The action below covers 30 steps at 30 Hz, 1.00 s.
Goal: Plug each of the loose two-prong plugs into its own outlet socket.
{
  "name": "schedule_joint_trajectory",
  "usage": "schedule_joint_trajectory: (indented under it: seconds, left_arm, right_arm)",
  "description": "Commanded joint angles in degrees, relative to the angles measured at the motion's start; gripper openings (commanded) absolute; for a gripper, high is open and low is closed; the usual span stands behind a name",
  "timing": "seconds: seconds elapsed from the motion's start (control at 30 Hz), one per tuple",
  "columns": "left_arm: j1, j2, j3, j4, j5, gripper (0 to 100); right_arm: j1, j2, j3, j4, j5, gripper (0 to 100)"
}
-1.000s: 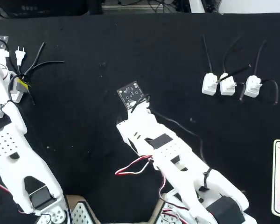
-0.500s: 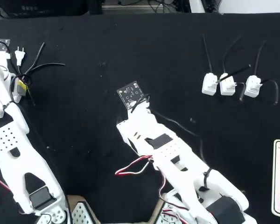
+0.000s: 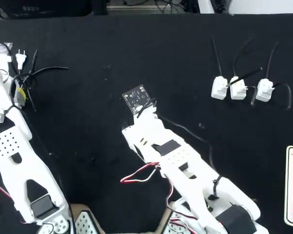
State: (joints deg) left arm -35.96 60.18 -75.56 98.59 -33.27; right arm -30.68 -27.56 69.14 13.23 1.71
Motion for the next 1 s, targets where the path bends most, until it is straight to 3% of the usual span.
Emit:
schedule_joint_trajectory:
  seconds: [0.0, 0.2, 0.53, 0.7, 0.97]
  left_arm:
    - [0.22, -4.92, -7.52, 2.37, 5.01, 3]
    - [-0.75, -12.66, 2.07, 2.46, 11.78, 3]
    - [4.44, -46.77, 50.15, 1.14, 13.63, 3]
    - [9.54, -62.33, 75.56, -6.07, 18.99, 3]
    - [24.04, -77.80, 111.43, -22.68, 19.08, 3]
  right_arm:
    - [-0.70, -2.24, -0.13, -1.41, 0.53, 18.8]
    - [-0.53, -2.24, -0.13, -1.41, 0.53, 18.8]
    - [0.70, -2.77, -0.13, -1.23, 0.53, 18.8]
    - [5.45, -2.86, -0.66, 0.26, 0.09, 18.8]
    - [8.88, -5.14, -2.33, 5.98, 0.09, 18.8]
